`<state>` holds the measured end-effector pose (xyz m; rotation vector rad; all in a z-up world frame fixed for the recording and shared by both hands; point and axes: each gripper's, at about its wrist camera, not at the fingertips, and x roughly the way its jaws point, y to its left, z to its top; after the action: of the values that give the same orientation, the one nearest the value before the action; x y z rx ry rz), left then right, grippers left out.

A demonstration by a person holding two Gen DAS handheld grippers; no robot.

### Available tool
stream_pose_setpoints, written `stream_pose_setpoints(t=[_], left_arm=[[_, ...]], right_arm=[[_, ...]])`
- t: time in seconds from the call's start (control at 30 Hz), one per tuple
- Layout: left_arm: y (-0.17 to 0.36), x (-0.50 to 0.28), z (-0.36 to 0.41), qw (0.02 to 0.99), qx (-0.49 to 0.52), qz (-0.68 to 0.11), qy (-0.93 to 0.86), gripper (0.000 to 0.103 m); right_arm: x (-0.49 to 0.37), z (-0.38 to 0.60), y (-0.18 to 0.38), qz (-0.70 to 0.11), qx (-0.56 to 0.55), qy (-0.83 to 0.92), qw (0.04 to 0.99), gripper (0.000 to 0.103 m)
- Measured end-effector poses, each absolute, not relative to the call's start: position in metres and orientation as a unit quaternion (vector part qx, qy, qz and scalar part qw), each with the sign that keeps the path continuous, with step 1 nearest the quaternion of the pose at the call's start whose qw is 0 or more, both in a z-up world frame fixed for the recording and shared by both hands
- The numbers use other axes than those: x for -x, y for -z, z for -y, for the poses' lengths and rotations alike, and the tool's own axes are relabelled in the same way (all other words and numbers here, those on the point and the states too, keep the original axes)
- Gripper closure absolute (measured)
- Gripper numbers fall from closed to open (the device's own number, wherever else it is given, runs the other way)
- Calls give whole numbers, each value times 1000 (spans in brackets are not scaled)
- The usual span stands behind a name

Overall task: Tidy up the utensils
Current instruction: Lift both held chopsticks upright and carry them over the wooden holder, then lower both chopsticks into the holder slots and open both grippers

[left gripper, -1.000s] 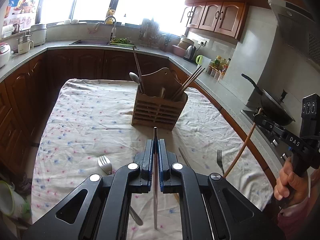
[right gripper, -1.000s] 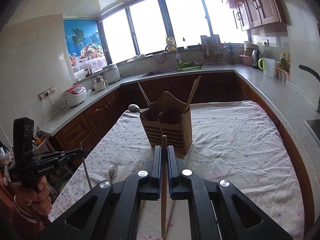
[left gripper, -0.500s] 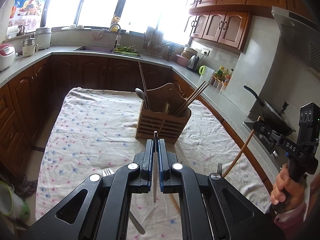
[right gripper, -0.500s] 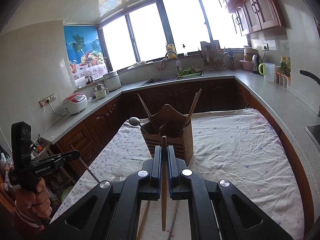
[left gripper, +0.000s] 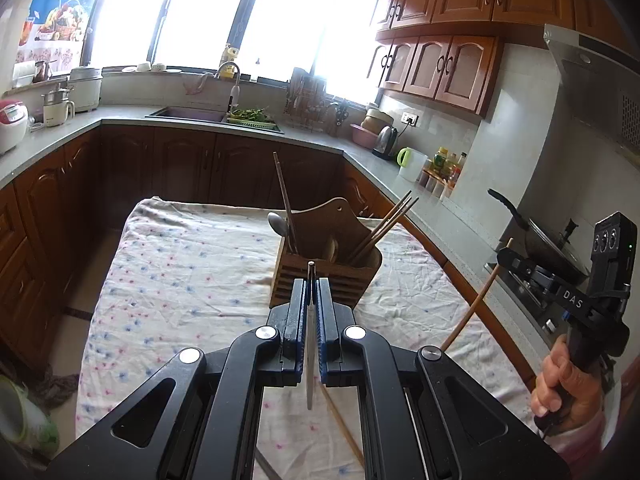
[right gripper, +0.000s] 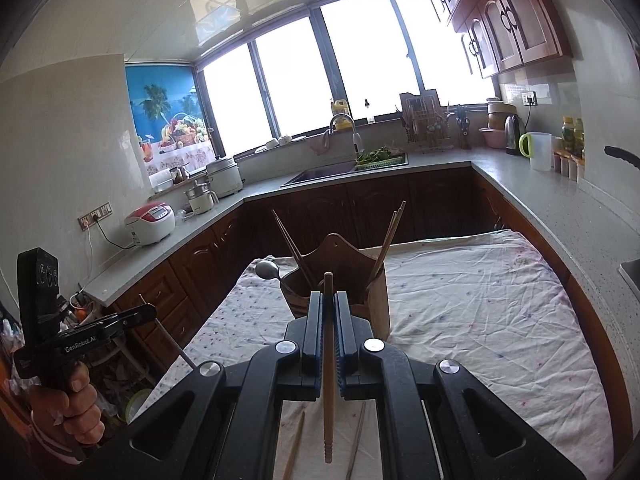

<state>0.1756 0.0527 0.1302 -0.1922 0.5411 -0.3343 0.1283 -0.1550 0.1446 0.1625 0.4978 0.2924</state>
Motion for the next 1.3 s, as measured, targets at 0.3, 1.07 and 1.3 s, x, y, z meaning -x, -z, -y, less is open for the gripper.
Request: stream_pose_setpoints(t=[0.3,1.07,1.3], left_arm=[[-159,-201,-50,953,95,-235,169,99],[-187,-328,-36,967,127,-170,143,99],[-146,-346,-27,964,131,-193,125,99]], right_arm=[[-155,157,-160,-217,-95,-142,961,98],[-261,158,-189,-126,-108,-107,980,98],[-271,156,-153,-147,-113,-96,978,98]])
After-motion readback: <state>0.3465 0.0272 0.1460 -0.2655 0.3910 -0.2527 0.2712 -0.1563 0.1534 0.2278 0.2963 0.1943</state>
